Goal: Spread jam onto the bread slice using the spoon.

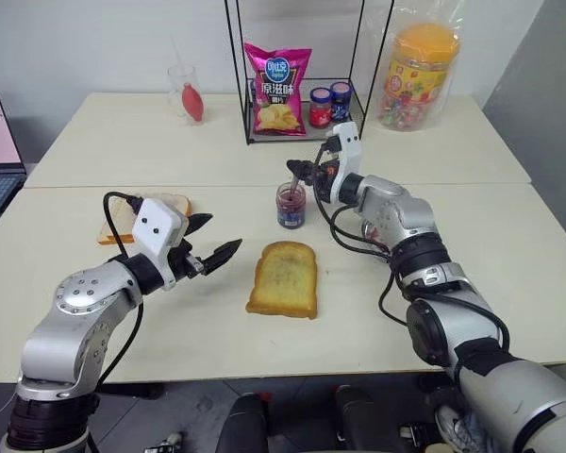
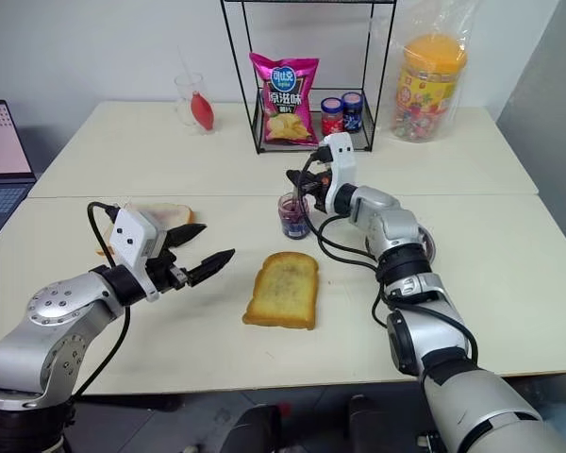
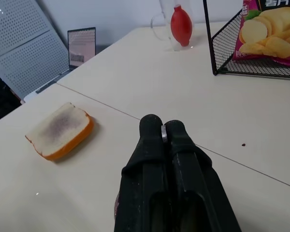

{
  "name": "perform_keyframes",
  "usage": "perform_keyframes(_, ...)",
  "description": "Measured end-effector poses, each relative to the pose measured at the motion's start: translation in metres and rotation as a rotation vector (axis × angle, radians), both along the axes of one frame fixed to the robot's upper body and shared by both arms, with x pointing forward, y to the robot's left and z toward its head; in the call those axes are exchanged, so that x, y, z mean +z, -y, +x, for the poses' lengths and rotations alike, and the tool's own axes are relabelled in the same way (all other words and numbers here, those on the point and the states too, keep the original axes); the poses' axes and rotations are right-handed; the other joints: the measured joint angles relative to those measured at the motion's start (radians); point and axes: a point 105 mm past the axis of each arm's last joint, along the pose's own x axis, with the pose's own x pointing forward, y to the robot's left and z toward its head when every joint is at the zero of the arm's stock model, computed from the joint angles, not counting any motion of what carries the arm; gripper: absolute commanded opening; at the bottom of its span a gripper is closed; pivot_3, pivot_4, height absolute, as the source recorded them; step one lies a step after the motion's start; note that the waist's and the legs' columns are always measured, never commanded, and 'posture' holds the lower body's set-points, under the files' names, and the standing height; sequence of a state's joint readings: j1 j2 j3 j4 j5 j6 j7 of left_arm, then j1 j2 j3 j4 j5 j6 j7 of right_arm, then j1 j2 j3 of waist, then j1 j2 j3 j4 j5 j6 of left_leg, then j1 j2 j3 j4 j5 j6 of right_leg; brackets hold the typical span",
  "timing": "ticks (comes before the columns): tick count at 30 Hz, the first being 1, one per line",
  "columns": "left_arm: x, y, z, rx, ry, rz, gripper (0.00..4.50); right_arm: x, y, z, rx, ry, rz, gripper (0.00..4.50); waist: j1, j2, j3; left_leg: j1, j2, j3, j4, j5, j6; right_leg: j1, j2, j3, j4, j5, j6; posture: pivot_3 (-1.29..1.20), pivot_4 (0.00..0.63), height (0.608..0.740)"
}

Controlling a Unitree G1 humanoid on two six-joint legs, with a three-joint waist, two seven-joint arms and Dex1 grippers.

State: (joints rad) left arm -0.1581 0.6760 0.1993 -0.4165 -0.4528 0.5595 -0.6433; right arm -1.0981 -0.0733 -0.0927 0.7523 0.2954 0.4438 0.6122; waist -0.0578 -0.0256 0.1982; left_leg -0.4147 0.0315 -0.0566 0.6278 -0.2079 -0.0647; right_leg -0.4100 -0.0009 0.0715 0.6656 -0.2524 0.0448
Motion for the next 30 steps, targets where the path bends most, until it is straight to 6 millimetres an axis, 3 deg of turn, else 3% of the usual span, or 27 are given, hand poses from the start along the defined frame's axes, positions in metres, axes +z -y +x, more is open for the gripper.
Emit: perform_keyframes(30,-0.01,0.0,0.005,-0.013,-0.006,0.005,3.83,0.012,0.018,0.01,-0.089,-0.212,0.22,0.04,0.0,0.0,0.0,-0.001,0.0,0.0,0.0,0.0,0.0,-0.001,0.0,0.0,0.0,0.0,0.0,0.0,0.15,0.74)
